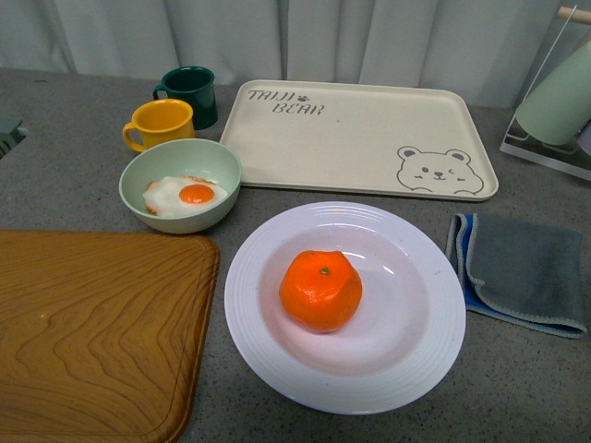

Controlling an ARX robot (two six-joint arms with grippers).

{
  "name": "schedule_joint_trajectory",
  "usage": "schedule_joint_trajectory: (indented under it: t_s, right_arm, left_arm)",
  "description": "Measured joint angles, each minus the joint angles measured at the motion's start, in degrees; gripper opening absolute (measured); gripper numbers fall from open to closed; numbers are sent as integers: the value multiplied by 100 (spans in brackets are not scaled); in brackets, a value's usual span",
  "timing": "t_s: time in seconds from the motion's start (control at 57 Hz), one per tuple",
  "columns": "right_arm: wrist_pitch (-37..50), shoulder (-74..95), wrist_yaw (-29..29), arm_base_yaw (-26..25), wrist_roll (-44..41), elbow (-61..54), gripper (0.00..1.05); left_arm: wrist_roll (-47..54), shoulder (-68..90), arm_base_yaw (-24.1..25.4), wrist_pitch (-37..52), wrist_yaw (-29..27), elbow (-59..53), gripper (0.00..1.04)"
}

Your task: Place orange and plate with both arms

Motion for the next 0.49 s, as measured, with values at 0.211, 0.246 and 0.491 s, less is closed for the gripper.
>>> schedule_joint_trajectory:
  t_s: [0.211,0.246,0.491]
  right_arm:
    - [0,0,0,0,-2,0,95]
    - [0,0,0,0,-2,0,95]
    - [0,0,0,0,-2,0,95]
  left_arm:
    - [0,-330,0,-332,0,0,4]
    - [0,-380,0,-382,0,0,4]
    - [2,-1357,0,-1397,9,0,4]
